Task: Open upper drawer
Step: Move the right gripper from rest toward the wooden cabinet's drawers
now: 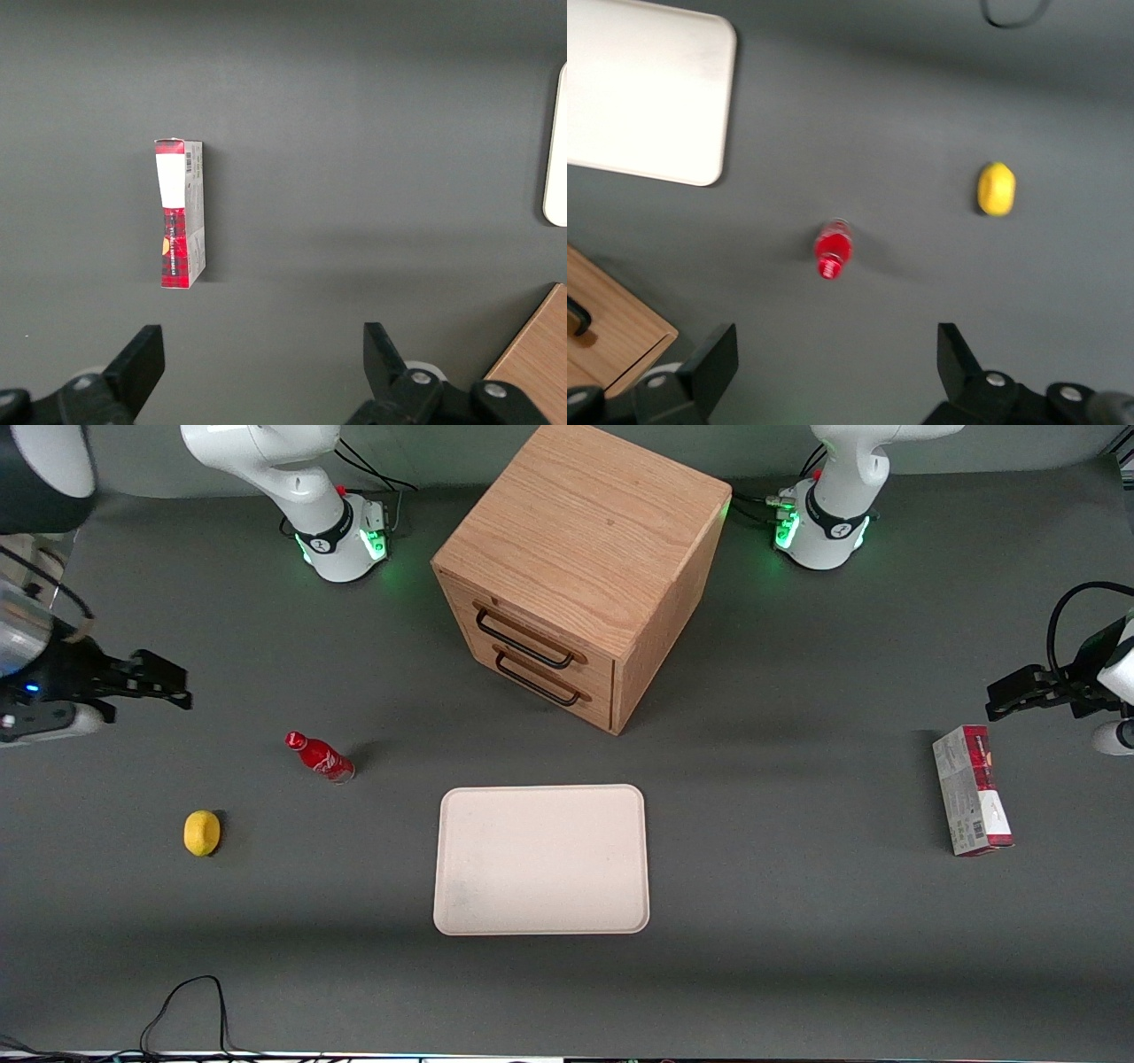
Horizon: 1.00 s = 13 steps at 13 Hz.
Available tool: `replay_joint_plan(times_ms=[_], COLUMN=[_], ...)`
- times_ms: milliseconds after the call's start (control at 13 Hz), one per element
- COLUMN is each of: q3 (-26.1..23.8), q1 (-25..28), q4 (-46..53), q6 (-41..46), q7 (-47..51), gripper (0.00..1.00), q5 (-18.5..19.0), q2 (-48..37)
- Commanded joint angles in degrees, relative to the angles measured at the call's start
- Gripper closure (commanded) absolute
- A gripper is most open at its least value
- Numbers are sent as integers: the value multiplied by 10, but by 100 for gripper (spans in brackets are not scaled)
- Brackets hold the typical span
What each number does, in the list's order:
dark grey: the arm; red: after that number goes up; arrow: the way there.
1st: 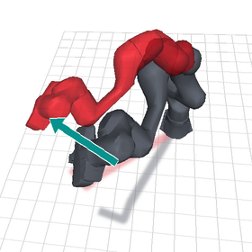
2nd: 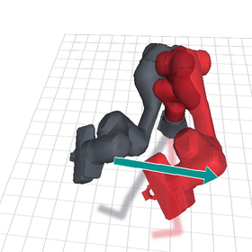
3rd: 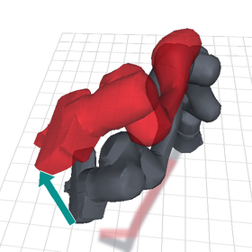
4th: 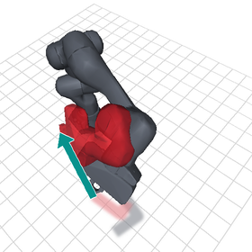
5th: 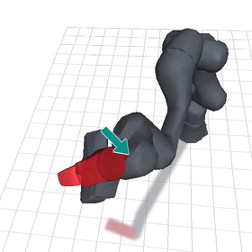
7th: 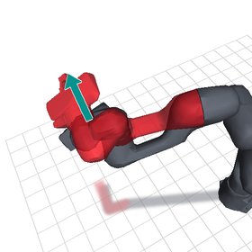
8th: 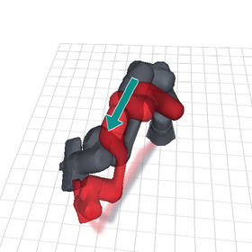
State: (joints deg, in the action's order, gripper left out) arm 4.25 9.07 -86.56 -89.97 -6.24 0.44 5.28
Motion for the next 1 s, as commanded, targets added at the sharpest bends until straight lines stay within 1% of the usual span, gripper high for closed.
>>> replay_joint_plan(times_ms=[0,154,231,462,692,769,923], q3=[2,-4,-16,-97,-156,-161,-160], q1=[57,101,116,124,127,138,167], q4=[78,97,97,96,84,77,66], q6=[10,8,5,4,1,-1,-2], q7=[-21,-22,-22,-24,-39,-74,-86], gripper=[0,0,0,0,0,0,0], q5=[-7,-8,-8,-7,-6,-5,-4], q2=[71,102,110,126,131,128,120])
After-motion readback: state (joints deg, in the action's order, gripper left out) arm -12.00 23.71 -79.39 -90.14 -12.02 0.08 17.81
